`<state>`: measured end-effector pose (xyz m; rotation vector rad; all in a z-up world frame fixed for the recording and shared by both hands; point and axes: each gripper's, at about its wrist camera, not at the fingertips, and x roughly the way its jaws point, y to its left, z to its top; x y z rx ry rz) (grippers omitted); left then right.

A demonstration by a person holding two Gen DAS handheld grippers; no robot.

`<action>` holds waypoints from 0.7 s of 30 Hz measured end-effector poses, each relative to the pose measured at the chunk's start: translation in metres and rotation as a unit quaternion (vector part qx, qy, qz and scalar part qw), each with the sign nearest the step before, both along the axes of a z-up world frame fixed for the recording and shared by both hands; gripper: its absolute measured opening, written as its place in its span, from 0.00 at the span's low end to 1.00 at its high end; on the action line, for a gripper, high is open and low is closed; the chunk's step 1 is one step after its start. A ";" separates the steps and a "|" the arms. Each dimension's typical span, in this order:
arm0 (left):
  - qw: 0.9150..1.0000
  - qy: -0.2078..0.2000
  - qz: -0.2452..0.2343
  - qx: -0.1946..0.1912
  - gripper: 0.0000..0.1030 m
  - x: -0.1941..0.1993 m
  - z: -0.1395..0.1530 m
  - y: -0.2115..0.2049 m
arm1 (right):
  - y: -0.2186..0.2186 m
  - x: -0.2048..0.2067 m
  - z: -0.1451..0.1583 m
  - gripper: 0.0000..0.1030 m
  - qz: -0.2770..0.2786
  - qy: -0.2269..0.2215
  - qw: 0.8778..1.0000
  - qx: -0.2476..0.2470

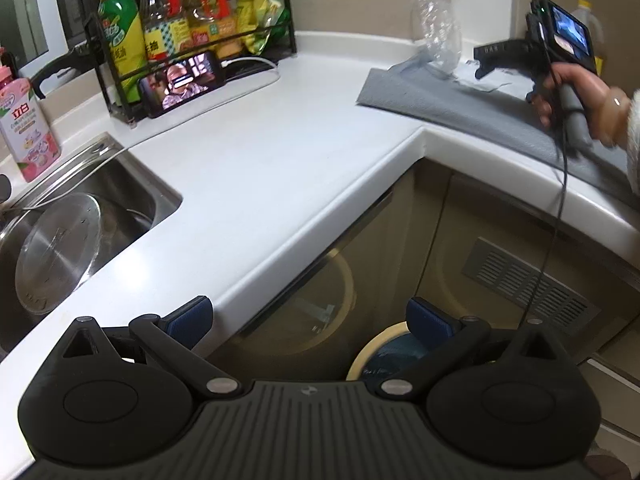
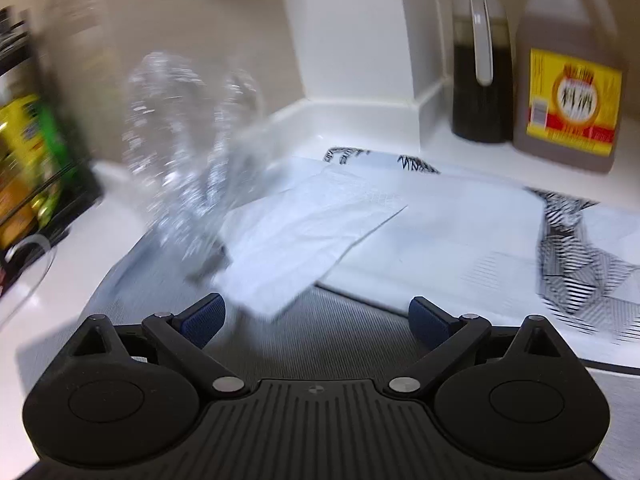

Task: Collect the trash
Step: 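Move both tools back up to the counter, then grasp the white tissue with the right gripper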

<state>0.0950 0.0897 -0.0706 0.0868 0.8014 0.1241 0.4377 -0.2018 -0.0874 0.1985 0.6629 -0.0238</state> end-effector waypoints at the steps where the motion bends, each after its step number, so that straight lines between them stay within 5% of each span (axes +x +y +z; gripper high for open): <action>1: 1.000 0.002 0.002 0.003 1.00 0.002 0.000 0.002 | 0.001 0.009 -0.001 0.96 -0.007 0.001 1.000 0.002; 8: 1.000 0.005 0.007 0.001 1.00 0.016 0.006 0.005 | 0.031 0.048 -0.011 0.99 0.009 0.015 0.996 -0.092; 10: 1.000 0.001 -0.001 0.003 1.00 0.019 0.009 0.000 | 0.036 0.044 -0.015 0.86 0.024 -0.001 0.993 -0.113; 12: 1.000 -0.004 -0.010 0.006 1.00 0.021 0.012 -0.006 | 0.034 0.038 -0.011 0.40 0.028 -0.020 0.993 -0.111; 13: 1.000 -0.006 -0.014 0.007 1.00 0.023 0.014 -0.009 | 0.032 0.034 -0.010 0.35 0.030 -0.023 0.992 -0.119; 15: 1.000 -0.014 -0.021 0.012 1.00 0.029 0.020 -0.017 | 0.026 0.027 -0.008 0.09 0.045 -0.028 0.992 -0.117; 21: 0.996 -0.068 -0.048 0.023 1.00 0.062 0.050 -0.047 | -0.033 -0.017 0.004 0.06 -0.008 -0.026 0.997 -0.072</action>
